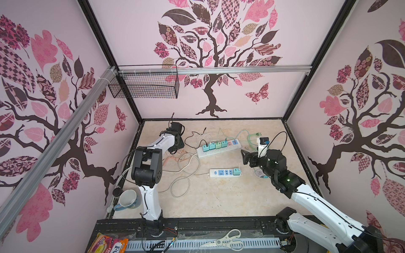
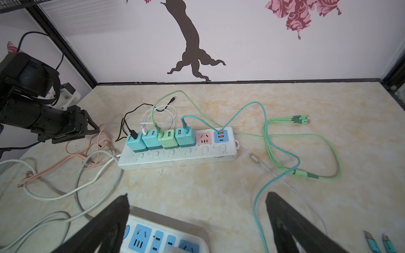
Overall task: Insert the plug
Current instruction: 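Grasp the pink cube charger with the left gripper while right gripper rises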
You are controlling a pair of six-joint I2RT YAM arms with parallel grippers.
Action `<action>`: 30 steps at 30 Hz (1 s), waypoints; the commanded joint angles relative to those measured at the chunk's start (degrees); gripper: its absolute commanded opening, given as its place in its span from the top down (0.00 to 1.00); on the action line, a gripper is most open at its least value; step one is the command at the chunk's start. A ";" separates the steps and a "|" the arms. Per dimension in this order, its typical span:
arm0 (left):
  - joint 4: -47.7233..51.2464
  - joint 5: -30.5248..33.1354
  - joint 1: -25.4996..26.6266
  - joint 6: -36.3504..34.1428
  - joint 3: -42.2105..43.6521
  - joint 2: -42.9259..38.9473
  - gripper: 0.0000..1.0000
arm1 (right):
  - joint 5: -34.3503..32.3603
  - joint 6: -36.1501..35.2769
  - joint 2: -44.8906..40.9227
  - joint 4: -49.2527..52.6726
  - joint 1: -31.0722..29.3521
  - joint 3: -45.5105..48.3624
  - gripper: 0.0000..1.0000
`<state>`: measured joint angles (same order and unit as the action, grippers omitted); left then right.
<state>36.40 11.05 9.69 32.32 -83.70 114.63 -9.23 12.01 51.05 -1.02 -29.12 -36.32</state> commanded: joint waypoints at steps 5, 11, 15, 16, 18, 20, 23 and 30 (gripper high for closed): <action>0.50 -3.00 0.09 0.07 -3.60 3.74 0.46 | 0.42 0.26 -0.44 1.76 -0.06 -2.44 0.00; 0.98 -0.35 0.11 0.19 -4.72 6.50 0.46 | 1.35 0.52 0.06 1.99 -0.06 -2.54 0.00; 1.06 -0.33 0.08 0.52 -5.33 8.04 0.48 | 1.67 0.61 0.53 2.29 -0.06 -2.53 0.00; 0.96 -0.27 0.11 0.40 -5.33 8.15 0.48 | 1.75 0.55 0.63 2.41 -0.08 -2.61 0.00; 0.80 0.38 0.09 0.18 -5.28 8.42 0.49 | 1.71 0.63 0.63 2.51 -0.07 -2.45 0.00; 0.64 1.16 0.15 -0.26 -5.12 8.26 0.54 | 1.61 0.66 0.63 2.43 -0.10 -2.23 0.00; -0.09 1.22 0.08 -0.76 -4.67 8.20 0.56 | 1.60 1.12 0.71 2.00 -0.06 -1.68 0.00; -1.32 -0.77 0.03 -0.62 -2.68 8.03 0.79 | 2.01 2.92 1.34 0.44 -0.06 -0.79 0.00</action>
<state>35.03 11.51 9.72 32.53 -87.94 120.79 -7.60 13.47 52.21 0.89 -29.12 -36.36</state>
